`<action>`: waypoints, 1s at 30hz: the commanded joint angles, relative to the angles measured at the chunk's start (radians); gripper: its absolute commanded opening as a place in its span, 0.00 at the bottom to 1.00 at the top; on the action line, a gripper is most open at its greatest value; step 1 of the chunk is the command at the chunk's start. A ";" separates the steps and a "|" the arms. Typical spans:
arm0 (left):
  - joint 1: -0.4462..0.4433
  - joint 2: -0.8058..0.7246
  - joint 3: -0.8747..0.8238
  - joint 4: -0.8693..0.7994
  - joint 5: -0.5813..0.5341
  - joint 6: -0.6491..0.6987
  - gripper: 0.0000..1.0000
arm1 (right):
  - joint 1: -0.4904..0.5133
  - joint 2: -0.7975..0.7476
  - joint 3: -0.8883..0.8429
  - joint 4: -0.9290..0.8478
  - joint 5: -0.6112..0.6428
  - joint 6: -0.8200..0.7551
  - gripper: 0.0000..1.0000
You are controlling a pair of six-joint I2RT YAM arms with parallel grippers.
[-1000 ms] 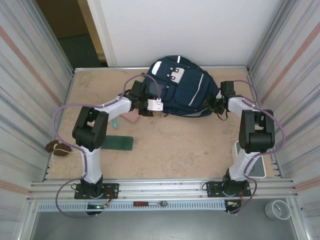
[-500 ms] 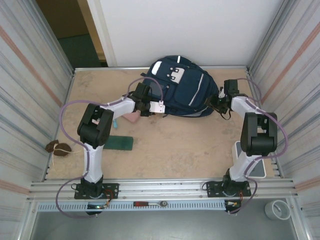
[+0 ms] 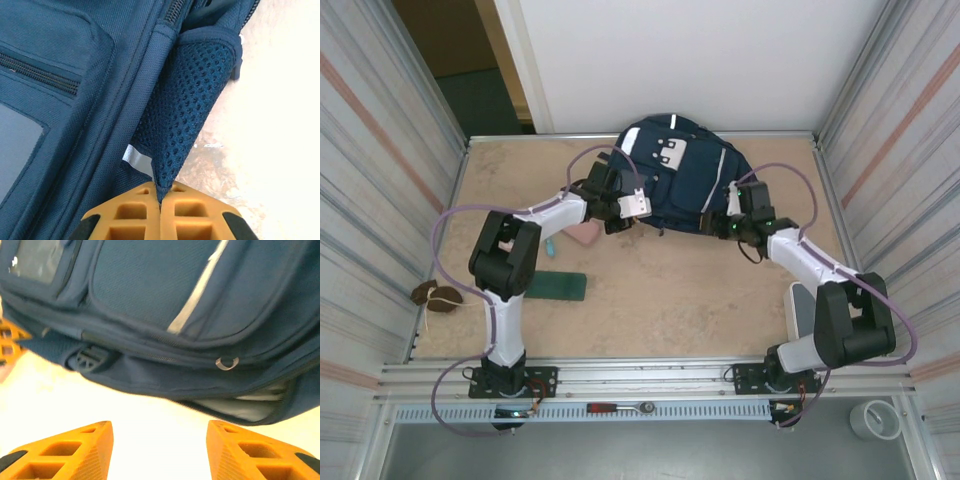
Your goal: Pack the student bag
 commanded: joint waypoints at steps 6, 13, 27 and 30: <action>-0.008 -0.063 0.063 -0.053 0.107 -0.104 0.00 | 0.204 -0.011 -0.155 0.329 0.183 -0.091 0.53; -0.005 -0.069 0.079 -0.060 0.153 -0.129 0.00 | 0.382 0.082 -0.197 0.530 0.434 -0.122 0.51; 0.000 -0.082 0.088 -0.073 0.178 -0.127 0.00 | 0.442 0.346 -0.125 0.752 0.571 -0.115 0.44; 0.000 -0.086 0.083 -0.077 0.178 -0.124 0.00 | 0.443 0.392 -0.103 0.775 0.594 -0.102 0.42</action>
